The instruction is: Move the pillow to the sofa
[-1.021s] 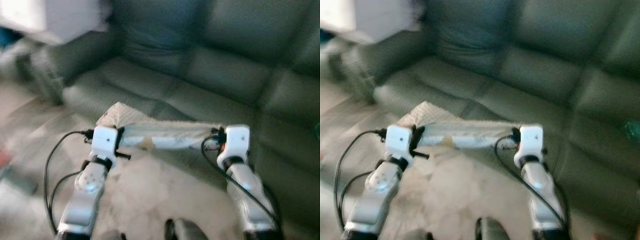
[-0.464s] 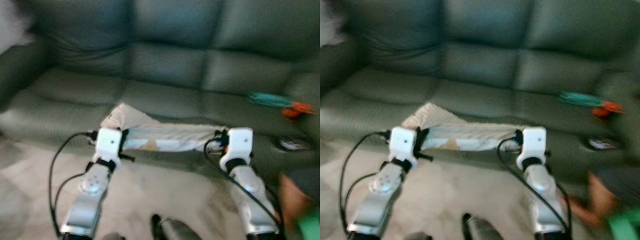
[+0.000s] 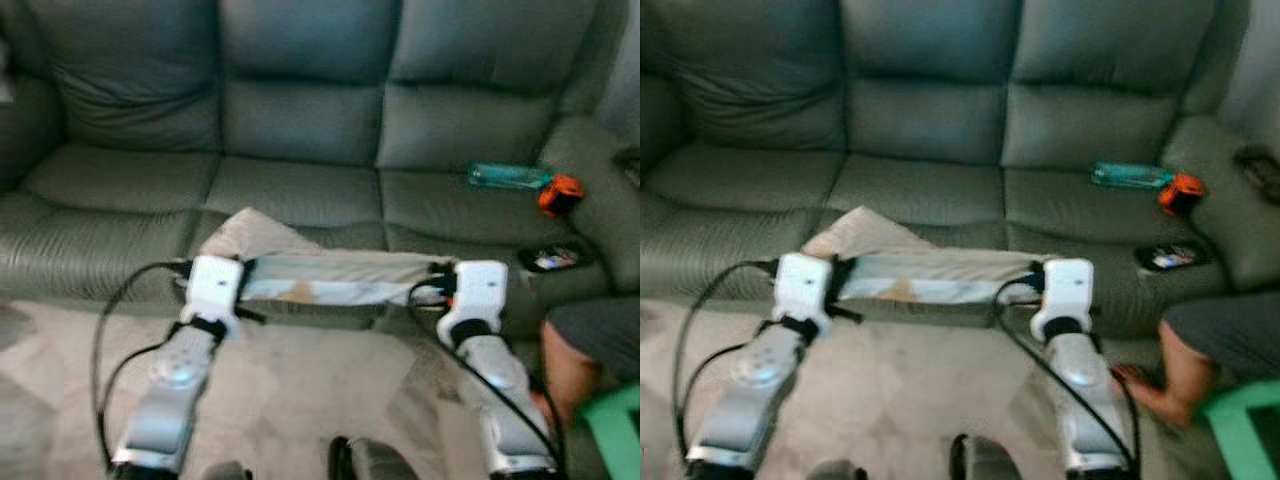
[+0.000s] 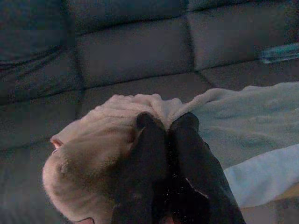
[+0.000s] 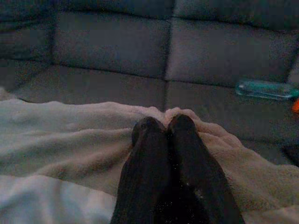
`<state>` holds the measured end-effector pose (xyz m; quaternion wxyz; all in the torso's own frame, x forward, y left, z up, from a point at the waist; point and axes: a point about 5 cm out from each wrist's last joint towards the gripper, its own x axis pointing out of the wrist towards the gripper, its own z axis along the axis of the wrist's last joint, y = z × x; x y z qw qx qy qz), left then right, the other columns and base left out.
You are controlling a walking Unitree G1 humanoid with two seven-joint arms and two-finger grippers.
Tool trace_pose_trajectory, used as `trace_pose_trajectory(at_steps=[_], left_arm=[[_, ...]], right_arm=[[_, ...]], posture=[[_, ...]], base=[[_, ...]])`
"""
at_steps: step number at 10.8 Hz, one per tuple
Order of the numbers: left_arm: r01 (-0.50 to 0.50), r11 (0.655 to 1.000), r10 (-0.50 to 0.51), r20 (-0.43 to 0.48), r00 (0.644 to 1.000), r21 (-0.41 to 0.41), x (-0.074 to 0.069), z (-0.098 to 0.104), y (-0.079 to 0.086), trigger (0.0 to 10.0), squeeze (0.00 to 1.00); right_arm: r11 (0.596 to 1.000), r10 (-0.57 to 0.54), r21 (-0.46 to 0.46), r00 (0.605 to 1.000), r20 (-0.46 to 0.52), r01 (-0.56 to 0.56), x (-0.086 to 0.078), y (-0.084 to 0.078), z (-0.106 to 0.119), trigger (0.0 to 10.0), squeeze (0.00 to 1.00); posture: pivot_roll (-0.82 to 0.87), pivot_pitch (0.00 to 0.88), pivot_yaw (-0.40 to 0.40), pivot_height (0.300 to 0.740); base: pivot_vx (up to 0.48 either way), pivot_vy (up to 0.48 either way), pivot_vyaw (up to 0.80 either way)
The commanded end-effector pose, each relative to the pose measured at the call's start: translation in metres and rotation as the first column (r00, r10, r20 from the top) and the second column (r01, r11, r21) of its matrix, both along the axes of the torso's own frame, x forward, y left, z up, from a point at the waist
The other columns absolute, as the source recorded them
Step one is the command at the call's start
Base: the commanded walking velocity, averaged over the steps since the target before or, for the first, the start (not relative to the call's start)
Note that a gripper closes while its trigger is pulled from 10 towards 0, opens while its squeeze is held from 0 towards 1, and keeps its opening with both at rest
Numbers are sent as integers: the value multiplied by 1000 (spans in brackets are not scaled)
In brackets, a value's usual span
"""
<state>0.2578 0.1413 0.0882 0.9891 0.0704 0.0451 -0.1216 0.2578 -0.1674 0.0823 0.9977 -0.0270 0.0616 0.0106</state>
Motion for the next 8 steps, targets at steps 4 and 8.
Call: trace_pose_trajectory(at_steps=[4,8], left_arm=[[0,1000,0,28,1000,-16,0,6,-1,10000,0],[-6,1000,6,23,1000,-15,-1,5,-1,10000,0]], right_arm=[[1000,-26,-10,999,24,26,0,-7,6,10000,0],[1000,-4,-3,1000,16,4,-4,-5,3,10000,0]], posture=[[-15,107,-21,740],[-17,115,-23,740]], base=[[386,0,0],[406,0,0]])
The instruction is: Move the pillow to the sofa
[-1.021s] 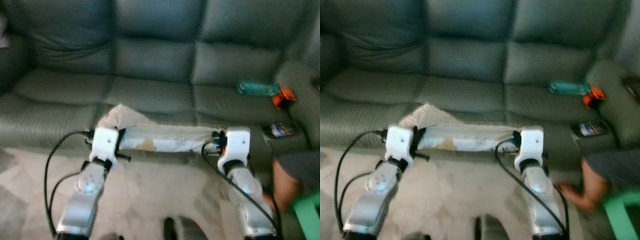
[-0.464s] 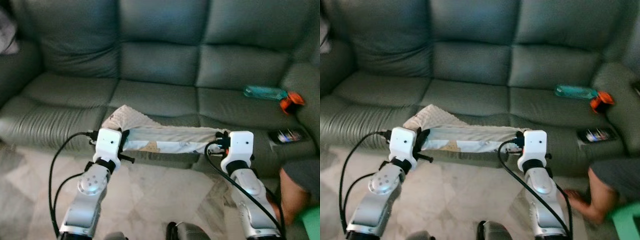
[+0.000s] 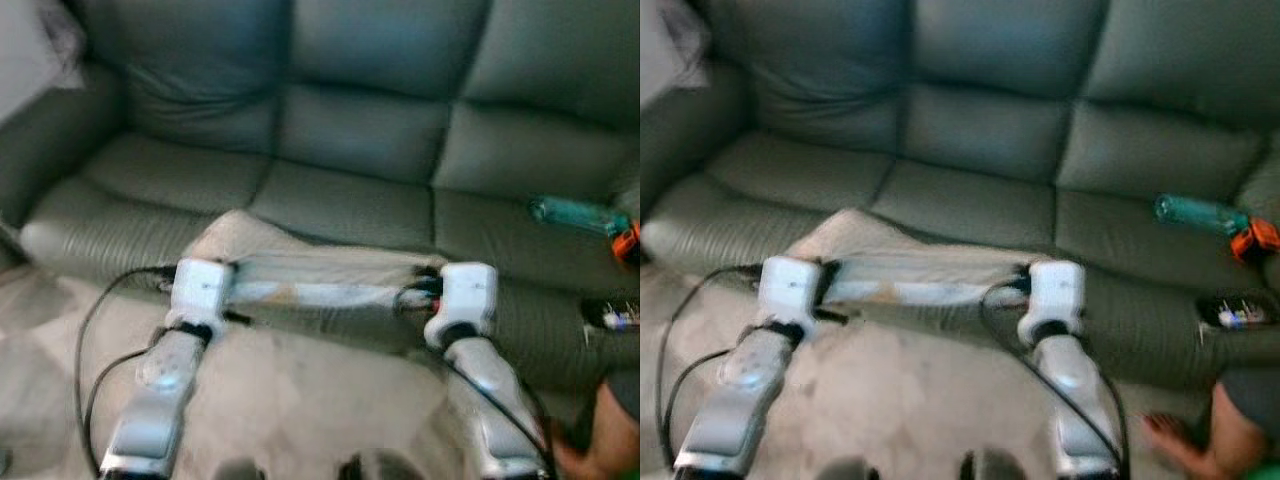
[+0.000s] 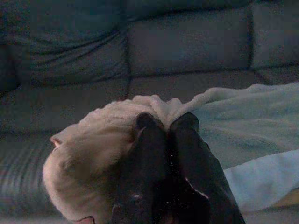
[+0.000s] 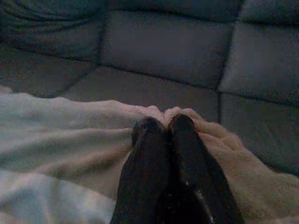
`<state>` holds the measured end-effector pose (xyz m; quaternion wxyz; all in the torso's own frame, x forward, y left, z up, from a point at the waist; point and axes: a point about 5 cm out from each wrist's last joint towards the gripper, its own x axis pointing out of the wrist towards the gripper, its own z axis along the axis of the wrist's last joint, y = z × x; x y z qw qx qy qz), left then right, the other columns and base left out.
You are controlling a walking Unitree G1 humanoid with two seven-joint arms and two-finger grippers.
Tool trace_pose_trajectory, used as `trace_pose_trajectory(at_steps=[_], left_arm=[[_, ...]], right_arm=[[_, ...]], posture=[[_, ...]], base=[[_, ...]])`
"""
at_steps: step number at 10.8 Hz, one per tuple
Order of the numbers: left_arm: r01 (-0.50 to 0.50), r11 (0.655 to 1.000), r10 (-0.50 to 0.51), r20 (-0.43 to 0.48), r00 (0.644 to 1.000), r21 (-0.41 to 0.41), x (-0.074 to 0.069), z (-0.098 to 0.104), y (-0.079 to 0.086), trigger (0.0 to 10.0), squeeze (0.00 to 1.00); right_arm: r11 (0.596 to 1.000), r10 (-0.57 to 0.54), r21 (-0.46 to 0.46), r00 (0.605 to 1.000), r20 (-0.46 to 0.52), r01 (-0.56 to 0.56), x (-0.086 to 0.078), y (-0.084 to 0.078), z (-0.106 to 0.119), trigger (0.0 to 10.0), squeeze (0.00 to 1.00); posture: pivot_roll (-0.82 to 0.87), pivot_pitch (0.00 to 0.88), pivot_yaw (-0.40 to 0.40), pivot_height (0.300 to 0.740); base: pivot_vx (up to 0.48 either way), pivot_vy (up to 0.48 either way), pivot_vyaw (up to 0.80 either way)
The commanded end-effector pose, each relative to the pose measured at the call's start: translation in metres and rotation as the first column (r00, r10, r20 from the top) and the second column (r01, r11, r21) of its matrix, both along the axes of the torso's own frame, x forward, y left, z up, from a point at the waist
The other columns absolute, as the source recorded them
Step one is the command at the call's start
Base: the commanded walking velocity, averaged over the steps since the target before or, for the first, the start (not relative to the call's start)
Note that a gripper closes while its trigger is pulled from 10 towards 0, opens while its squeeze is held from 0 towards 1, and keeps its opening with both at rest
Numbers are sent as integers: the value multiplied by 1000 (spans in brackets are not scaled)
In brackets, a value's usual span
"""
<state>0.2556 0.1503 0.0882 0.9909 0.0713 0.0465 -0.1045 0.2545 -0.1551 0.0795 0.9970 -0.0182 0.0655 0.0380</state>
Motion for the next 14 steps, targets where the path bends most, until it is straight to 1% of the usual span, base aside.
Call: trace_pose_trajectory(at_steps=[1,7,9,12,13,14], left_arm=[[31,999,-31,22,999,-20,1,5,-11,10000,0],[43,999,-42,20,999,-29,1,4,-15,10000,0],[40,999,-40,8,999,-30,1,2,-16,10000,0],[43,999,-43,-4,999,-19,0,-1,-13,10000,0],[30,999,-30,-25,999,-20,5,-4,-7,10000,0],[33,999,-33,-29,999,-9,6,-5,-6,10000,0]], right_arm=[[998,-54,-22,998,22,54,0,-17,6,10000,0],[998,-50,-27,999,17,50,-1,-18,6,10000,0],[999,-47,-27,999,15,48,-1,-17,6,10000,0],[998,-48,-31,999,6,48,-2,-18,4,10000,0],[998,-52,-42,999,-7,52,-1,-23,3,10000,0],[997,-61,-47,998,-8,60,0,-26,3,10000,0]], posture=[[-17,116,-24,740],[-22,122,-28,740],[-20,125,-28,740],[-20,144,-33,740],[-26,177,-30,740],[-25,188,-25,740]], base=[[409,0,0],[399,0,0],[0,0,0],[0,0,0],[0,0,0],[0,0,0]])
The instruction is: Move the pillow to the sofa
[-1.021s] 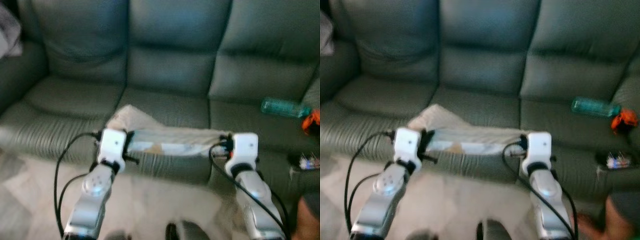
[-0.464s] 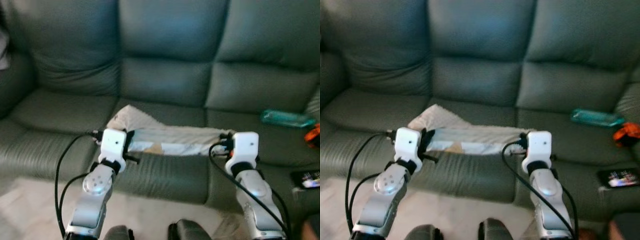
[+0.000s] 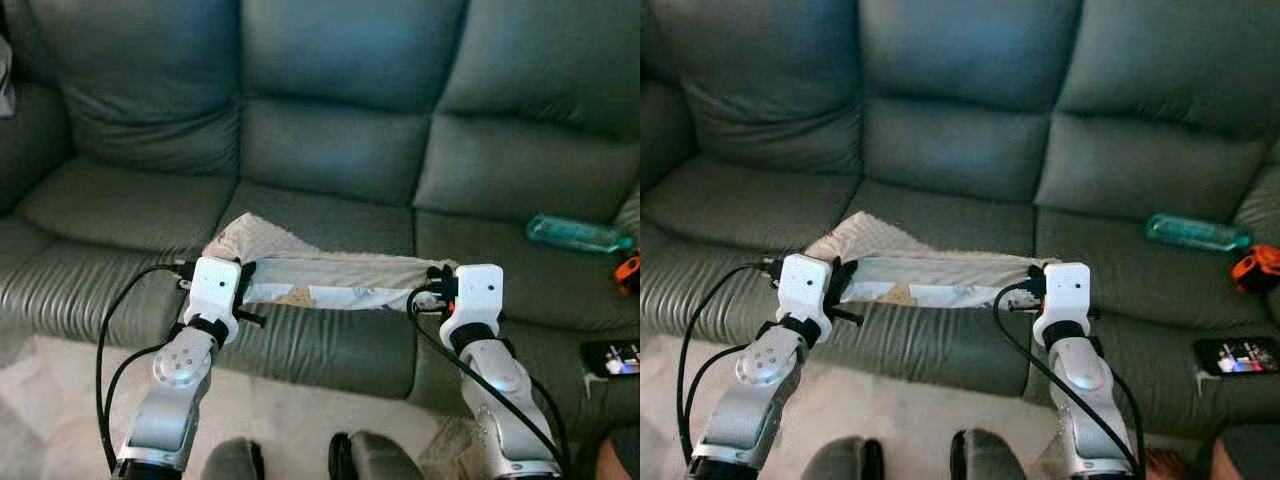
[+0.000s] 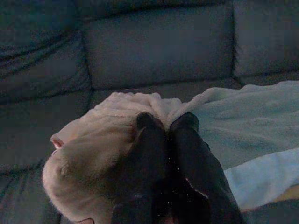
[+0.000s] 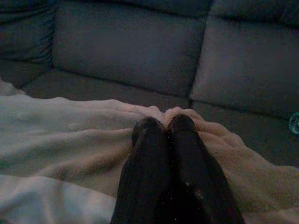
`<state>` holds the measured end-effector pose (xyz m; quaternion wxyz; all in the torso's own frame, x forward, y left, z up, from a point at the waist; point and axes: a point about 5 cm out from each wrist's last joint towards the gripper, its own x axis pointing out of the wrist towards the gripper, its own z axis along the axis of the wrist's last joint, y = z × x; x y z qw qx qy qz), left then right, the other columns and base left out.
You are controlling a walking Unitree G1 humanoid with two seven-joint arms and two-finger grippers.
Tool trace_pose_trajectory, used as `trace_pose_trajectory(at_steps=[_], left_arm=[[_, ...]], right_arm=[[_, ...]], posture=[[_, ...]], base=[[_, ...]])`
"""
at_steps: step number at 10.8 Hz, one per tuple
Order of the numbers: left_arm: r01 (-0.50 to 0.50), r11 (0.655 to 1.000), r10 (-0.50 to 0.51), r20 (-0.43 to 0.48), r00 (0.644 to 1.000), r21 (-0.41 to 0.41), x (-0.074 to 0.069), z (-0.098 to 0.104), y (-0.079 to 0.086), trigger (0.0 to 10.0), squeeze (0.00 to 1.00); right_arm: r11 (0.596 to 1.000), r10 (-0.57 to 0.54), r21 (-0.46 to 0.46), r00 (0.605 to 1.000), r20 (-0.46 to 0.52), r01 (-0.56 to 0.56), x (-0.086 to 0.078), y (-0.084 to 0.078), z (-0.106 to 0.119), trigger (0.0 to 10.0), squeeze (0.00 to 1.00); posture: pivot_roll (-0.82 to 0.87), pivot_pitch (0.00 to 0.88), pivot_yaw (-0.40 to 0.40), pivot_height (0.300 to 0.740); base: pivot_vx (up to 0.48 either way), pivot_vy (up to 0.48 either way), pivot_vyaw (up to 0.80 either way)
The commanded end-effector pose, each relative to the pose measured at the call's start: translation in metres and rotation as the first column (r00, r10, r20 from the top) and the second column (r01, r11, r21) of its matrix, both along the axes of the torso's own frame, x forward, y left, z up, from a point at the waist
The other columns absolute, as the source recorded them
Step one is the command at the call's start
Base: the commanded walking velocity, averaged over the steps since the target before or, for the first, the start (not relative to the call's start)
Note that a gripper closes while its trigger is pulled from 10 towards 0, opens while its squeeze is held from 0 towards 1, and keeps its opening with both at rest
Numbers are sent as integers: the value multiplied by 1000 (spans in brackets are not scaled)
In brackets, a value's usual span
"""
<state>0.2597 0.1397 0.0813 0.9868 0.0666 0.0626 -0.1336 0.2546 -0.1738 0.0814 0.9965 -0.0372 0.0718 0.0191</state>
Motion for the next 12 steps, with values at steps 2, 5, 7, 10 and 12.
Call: trace_pose_trajectory(at_steps=[2,5,7,10,12], left_arm=[[-2,1000,1,24,1000,30,4,5,12,10000,0],[-1,1000,1,36,999,-4,6,8,7,10000,0],[6,1000,-6,29,1000,-13,3,6,5,10000,0],[5,1000,-5,28,1000,-10,6,5,5,10000,0],[-1,1000,2,23,1000,-16,5,4,4,10000,0]], right_arm=[[999,-43,-12,999,1,43,0,-13,2,10000,0],[1000,-21,1,1000,3,21,1,-4,3,10000,0],[1000,-22,1,1000,1,22,1,-5,2,10000,0],[1000,-18,2,1000,4,18,2,-3,2,10000,0],[1000,-17,-2,1000,5,17,2,-4,3,10000,0]], posture=[[-24,191,-19,740],[-27,200,-26,740],[-27,196,-26,740],[-31,188,-29,740],[-34,185,-31,740]], base=[[0,0,0],[0,0,0],[0,0,0],[0,0,0],[0,0,0]])
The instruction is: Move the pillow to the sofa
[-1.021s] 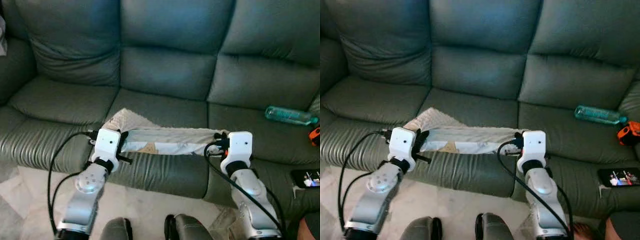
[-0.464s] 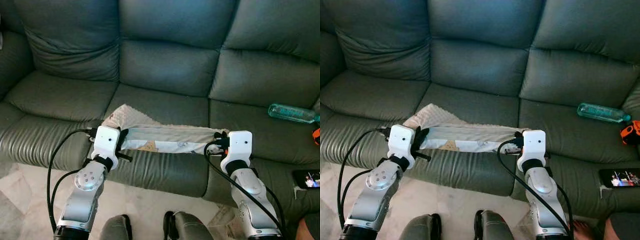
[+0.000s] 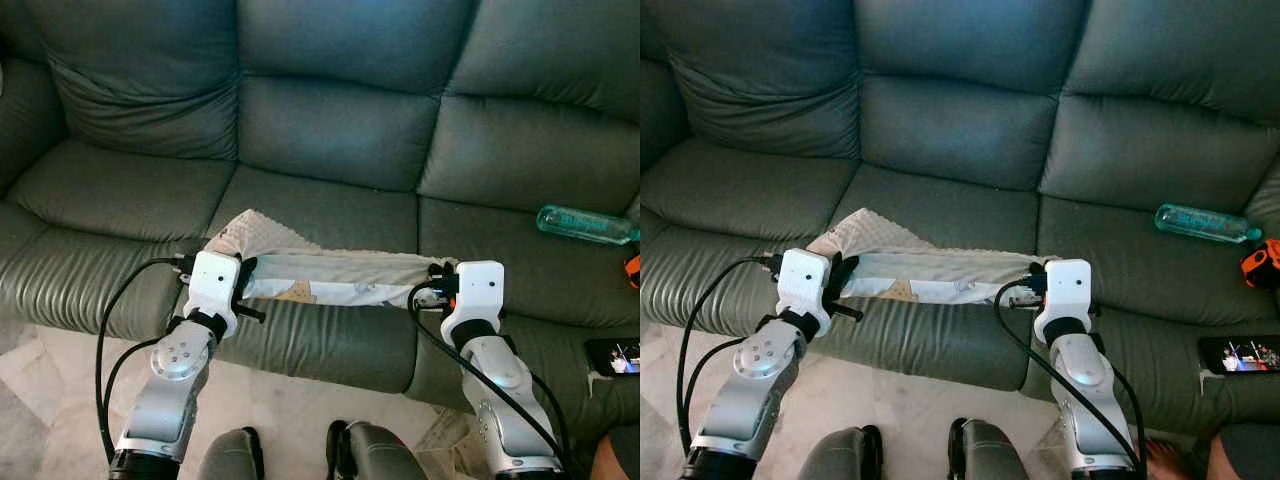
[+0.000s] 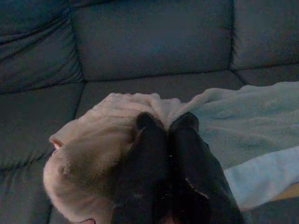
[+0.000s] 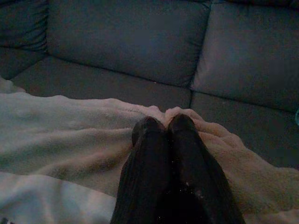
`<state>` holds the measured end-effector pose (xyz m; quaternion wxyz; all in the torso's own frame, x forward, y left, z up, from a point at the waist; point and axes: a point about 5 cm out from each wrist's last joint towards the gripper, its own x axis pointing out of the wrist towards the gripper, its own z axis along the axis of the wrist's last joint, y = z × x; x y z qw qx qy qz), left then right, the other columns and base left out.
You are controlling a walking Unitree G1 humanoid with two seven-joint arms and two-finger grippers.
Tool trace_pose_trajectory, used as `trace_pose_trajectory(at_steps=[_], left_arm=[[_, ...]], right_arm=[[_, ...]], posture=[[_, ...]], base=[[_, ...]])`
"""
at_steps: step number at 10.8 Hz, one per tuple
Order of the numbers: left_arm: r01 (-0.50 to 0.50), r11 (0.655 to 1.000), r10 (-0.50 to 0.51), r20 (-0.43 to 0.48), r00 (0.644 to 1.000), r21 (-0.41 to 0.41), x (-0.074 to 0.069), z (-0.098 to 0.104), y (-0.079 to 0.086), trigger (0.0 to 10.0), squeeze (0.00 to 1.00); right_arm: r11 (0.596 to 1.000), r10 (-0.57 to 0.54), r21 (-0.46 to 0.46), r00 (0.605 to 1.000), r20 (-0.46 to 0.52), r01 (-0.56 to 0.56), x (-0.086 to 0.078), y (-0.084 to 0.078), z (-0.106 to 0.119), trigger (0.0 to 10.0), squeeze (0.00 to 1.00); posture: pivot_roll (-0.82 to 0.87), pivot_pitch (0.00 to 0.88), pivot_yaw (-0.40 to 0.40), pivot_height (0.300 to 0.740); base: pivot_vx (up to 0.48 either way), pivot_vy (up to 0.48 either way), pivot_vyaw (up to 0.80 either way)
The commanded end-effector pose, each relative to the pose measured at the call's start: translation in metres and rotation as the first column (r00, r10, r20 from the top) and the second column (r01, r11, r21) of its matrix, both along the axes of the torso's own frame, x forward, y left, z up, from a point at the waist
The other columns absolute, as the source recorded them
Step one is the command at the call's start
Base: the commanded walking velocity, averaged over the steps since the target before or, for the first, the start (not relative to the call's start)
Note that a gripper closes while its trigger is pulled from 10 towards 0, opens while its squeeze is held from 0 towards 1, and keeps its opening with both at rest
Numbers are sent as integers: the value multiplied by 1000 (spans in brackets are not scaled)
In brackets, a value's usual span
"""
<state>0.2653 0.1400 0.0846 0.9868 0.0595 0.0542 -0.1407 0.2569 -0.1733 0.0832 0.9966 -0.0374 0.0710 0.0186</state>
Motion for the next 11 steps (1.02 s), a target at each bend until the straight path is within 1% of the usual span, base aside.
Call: trace_pose_trajectory(at_steps=[1,3,6,7,8,11], left_arm=[[-16,1000,16,8,1000,-5,-2,-1,2,10000,0],[-20,1000,20,6,1000,-5,-3,-2,1,10000,0],[-28,1000,28,9,1000,-10,-2,-1,0,10000,0],[-46,999,46,-3,999,-25,-2,-2,0,10000,0],[-42,999,42,3,999,-18,0,-1,0,10000,0],[-29,999,30,18,999,-42,0,3,-2,10000,0]], right_arm=[[1000,-13,-4,1000,5,13,-1,-3,1,10000,0],[1000,-5,-4,1000,6,5,-1,-2,0,10000,0],[1000,-3,-7,1000,8,3,0,-3,1,10000,0],[1000,-1,1,1000,10,1,0,-2,1,10000,0],[1000,-3,-3,1000,11,3,1,-2,1,10000,0],[1000,-1,3,1000,17,1,3,-2,2,10000,0]], posture=[[-33,185,-32,740],[-34,183,-37,711],[-35,182,-38,656],[-35,181,-37,641],[-35,181,-36,632],[-29,177,-40,632]], base=[[0,0,0],[0,0,0],[0,0,0],[0,0,0],[0,0,0],[0,0,0]])
